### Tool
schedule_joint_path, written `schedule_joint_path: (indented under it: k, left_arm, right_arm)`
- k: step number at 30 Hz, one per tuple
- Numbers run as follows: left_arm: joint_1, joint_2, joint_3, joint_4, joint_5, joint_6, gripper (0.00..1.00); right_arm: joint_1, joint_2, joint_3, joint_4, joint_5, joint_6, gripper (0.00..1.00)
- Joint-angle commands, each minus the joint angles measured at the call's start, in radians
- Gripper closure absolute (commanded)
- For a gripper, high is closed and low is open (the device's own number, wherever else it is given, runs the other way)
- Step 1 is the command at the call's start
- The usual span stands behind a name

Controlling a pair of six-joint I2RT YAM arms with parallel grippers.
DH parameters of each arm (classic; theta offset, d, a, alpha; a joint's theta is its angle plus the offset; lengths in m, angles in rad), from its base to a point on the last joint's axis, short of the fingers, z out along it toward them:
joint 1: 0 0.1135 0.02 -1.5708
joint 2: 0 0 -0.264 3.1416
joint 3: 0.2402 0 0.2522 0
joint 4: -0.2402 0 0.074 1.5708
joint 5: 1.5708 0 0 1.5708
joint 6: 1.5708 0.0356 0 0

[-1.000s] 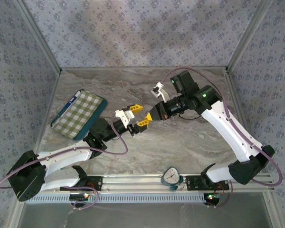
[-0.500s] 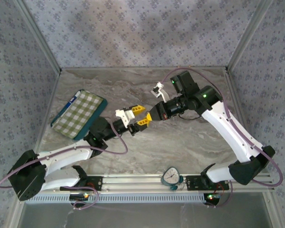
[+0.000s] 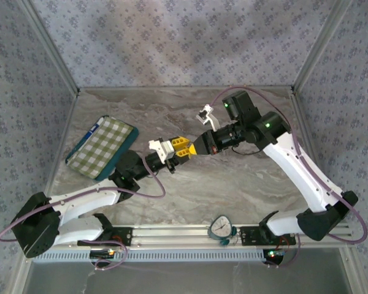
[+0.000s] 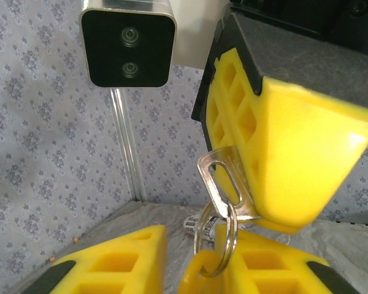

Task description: Remove the keys from the keyring

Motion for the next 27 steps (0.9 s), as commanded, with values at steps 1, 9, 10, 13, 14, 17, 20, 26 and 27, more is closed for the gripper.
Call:
schedule_joint_path:
  k: [1,9,10,13,14,17,20,26,27]
  left_arm:
    - [-0.003,0.005,0.039,0.052,-0.006,-0.002,0.73]
    - [-0.004,0.006,0.065,0.042,0.028,-0.004,0.79]
    - [-0.004,0.006,0.068,0.040,0.035,-0.005,0.79]
    - [-0.003,0.004,0.081,0.018,0.050,-0.007,0.90]
    - [-0.004,0.002,0.085,0.007,0.055,-0.008,0.96]
    - [-0.003,-0.002,0.087,-0.008,0.048,-0.013,1.00]
    - [-0.004,-0.011,0.087,-0.031,0.021,-0.028,1.00]
    - [-0.001,-0.050,0.097,-0.079,-0.008,-0.061,1.00]
    - [-0.002,-0.056,0.104,-0.095,-0.008,-0.068,1.00]
  right_arm:
    - [0.005,-0.021,-0.001,0.008,-0.022,0.015,1.00]
    - [0.003,-0.032,-0.021,0.024,-0.029,0.019,1.00]
    - [0.001,-0.032,-0.023,0.025,-0.029,0.019,1.00]
    - [-0.001,-0.038,-0.030,0.031,-0.031,0.021,1.00]
    - [-0.004,-0.041,-0.033,0.036,-0.032,0.022,1.00]
    - [-0.013,-0.052,-0.036,0.047,-0.026,0.018,1.00]
    - [-0.015,-0.075,-0.039,0.063,0.012,-0.008,1.00]
    - [-0.002,-0.135,-0.068,0.143,0.110,-0.071,1.00]
    - [0.001,-0.146,-0.076,0.157,0.129,-0.094,1.00]
